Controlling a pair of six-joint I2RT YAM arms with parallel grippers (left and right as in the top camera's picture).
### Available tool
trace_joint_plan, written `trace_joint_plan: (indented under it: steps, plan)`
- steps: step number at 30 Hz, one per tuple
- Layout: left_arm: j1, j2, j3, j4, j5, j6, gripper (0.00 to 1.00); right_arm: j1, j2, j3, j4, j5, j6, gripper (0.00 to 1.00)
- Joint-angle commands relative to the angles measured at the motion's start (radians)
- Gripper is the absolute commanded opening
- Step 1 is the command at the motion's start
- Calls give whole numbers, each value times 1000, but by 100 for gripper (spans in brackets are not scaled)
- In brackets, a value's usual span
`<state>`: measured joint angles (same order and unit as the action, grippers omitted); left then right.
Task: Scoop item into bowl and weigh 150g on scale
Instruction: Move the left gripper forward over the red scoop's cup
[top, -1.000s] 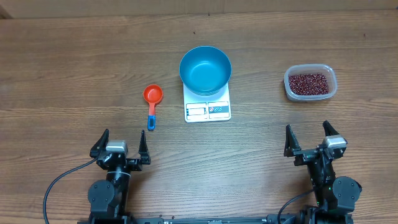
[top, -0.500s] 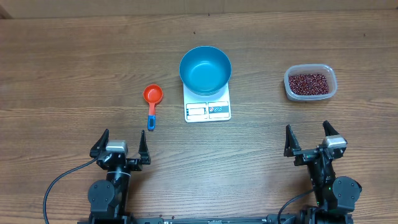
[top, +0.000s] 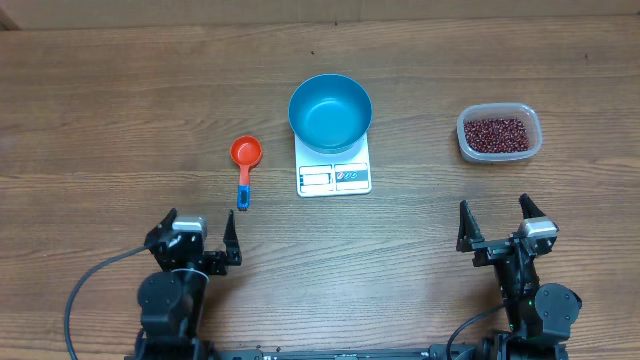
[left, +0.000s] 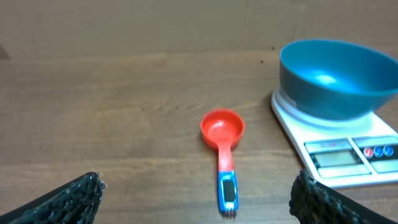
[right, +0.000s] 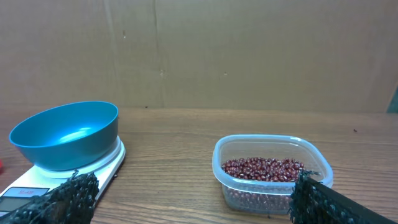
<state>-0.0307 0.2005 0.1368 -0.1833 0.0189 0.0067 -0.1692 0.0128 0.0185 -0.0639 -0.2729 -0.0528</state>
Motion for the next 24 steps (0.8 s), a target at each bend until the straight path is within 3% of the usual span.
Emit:
trace_joint_plan:
  steps: [1,24]
  plan:
    - [6,83,133,-43,-13,63,100,5,-11,-11,3,10,1,100]
    - [6,631,776,-451,42,64,99,5,-11,-11,3,10,1,100]
